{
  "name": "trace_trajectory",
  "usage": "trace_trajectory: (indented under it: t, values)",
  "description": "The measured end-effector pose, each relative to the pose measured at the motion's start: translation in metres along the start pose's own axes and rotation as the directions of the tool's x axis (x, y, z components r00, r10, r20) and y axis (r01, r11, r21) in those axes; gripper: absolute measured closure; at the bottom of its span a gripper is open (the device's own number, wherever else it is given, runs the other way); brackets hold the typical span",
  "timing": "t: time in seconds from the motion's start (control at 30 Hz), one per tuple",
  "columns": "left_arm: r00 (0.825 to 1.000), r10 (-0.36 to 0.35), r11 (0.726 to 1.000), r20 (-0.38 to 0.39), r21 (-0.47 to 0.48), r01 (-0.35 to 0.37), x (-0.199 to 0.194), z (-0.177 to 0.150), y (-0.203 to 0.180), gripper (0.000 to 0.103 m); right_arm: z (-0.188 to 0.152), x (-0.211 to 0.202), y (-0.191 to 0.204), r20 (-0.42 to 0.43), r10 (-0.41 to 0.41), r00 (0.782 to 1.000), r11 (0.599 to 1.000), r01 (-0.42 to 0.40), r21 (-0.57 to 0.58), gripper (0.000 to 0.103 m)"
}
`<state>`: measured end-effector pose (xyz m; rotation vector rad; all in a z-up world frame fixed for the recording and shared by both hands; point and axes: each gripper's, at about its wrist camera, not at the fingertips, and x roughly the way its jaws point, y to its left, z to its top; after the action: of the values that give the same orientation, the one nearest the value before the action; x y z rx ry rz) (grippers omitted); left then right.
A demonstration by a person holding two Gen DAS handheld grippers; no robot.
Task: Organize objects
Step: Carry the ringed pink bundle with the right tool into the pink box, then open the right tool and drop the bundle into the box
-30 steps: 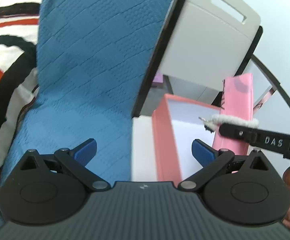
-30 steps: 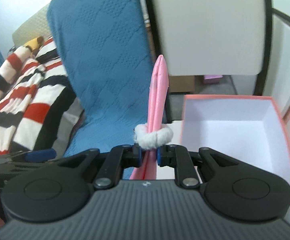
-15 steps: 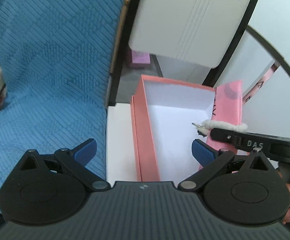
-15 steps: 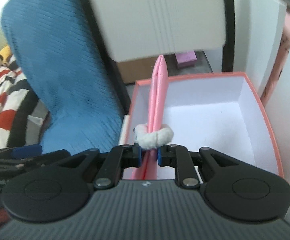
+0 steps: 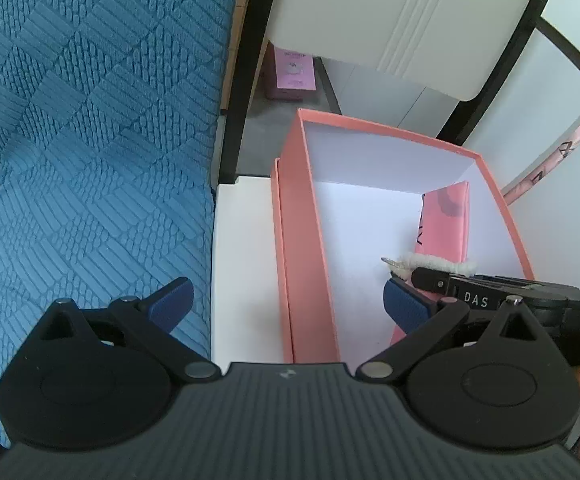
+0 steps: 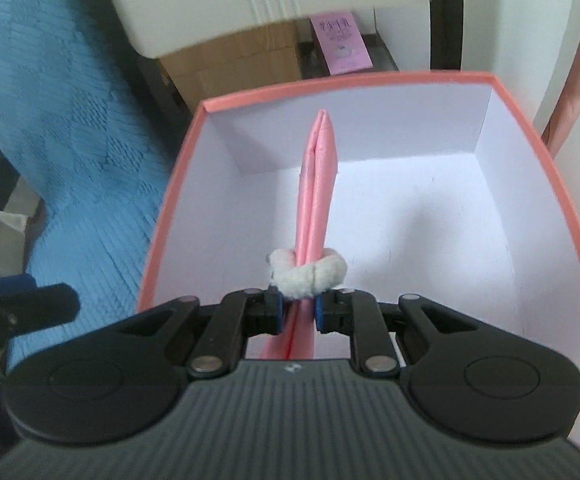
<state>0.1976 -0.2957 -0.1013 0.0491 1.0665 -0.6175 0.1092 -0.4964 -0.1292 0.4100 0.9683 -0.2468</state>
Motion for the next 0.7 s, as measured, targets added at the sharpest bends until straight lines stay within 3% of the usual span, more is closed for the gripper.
trace_trajectory:
  t: [0.27,0.37,0.43,0.5,0.7]
  values:
    - [1.000,-0.028,1.000,-0.006,-0.007,0.028,0.001,0.003,-0.002,0.001,-0.003,0.010,-0.008,-0.009,-0.039,0.999,0.999,0.040,0.007,0.080]
    - [1.000,-0.026,1.000,-0.002,0.001,0.026,-0.002,0.003,-0.003,0.000,0.001,0.008,-0.011,-0.012,-0.036,0.999,0.999,0.036,0.019,0.065]
    - [0.999,-0.037,0.999,0.005,-0.004,0.037,-0.007,0.003,-0.002,0.001,0.003,0.003,-0.012,-0.002,-0.044,0.999,0.999,0.044,0.024,0.038]
    - [0.999,-0.042,0.999,0.019,0.000,0.042,-0.015,0.004,-0.003,0.001,0.004,-0.005,-0.011,0.017,-0.050,0.999,0.998,0.050,0.025,0.019]
    - [0.996,-0.063,0.998,0.070,0.022,0.061,-0.050,0.002,-0.004,0.001,0.008,-0.043,0.000,0.094,-0.083,0.992,0.997,0.083,0.003,0.017]
